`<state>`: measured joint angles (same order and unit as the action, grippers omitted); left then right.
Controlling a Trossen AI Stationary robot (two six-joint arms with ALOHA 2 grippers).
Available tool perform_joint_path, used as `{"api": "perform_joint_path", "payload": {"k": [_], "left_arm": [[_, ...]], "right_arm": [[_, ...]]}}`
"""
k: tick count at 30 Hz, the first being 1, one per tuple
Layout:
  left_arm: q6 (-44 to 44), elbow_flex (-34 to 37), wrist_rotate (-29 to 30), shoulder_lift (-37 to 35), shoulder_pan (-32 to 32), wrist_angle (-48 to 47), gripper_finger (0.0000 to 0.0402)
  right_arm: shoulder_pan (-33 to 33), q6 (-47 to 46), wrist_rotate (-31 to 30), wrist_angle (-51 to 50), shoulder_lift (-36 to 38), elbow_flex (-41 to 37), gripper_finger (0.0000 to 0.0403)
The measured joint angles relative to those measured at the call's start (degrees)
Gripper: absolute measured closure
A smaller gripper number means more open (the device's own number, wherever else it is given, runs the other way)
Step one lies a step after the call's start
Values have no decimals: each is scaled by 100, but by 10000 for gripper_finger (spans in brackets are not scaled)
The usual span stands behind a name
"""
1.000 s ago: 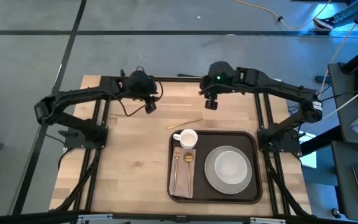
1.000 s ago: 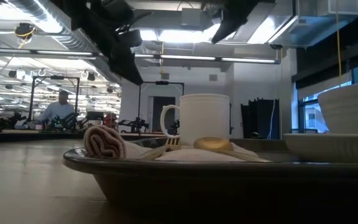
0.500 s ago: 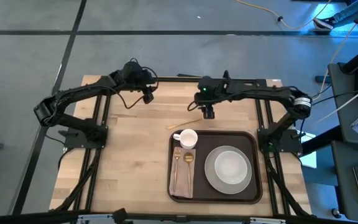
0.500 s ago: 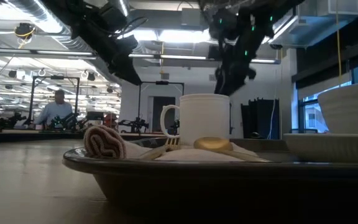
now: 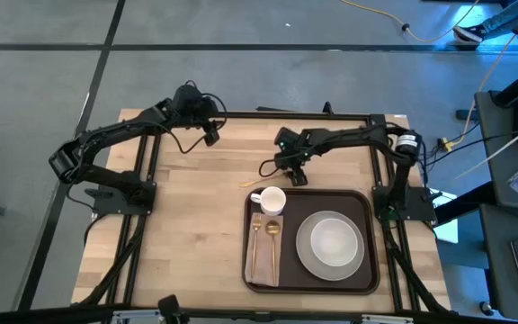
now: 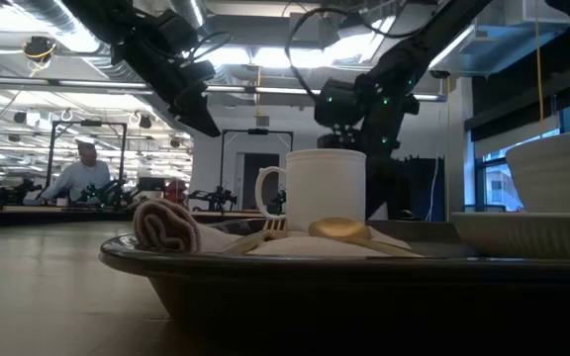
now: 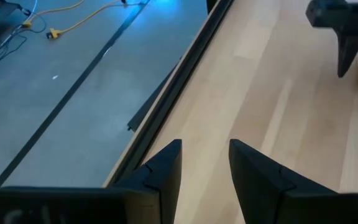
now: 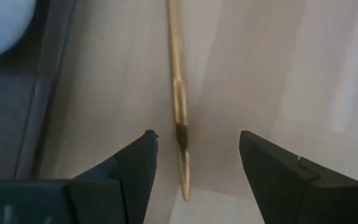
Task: Set up tray
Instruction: Put the gold knife on the brown napkin between the gold fork and gold spoon
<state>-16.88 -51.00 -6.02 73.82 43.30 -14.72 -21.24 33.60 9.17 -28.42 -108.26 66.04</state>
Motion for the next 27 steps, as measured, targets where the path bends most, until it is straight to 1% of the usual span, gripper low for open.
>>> {"api": "perform_joint_path", "payload": {"k": [4,8,12,17,19,20,24,27], "left_arm": [[-56,0,-2,0,54,-1,274],[-146,0,-4,0,75,0,274],[-145,0,6,0,75,0,274],[-146,0,11,0,75,7,274],[-154,0,12,0,75,33,274],[-182,0,16,0,75,51,274],[-190,0,17,0,75,128,274],[-190,0,17,0,75,147,274]], "right_arm": [[67,291,-23,0,-204,16,184],[134,494,-234,-50,-404,41,217],[134,551,-240,-42,-511,55,270],[134,555,-355,11,-535,57,348],[132,467,-356,3,-536,55,379],[132,339,-368,-2,-536,56,388],[134,-175,-382,-83,-538,129,389],[134,-335,-357,-161,-511,258,395]]}}
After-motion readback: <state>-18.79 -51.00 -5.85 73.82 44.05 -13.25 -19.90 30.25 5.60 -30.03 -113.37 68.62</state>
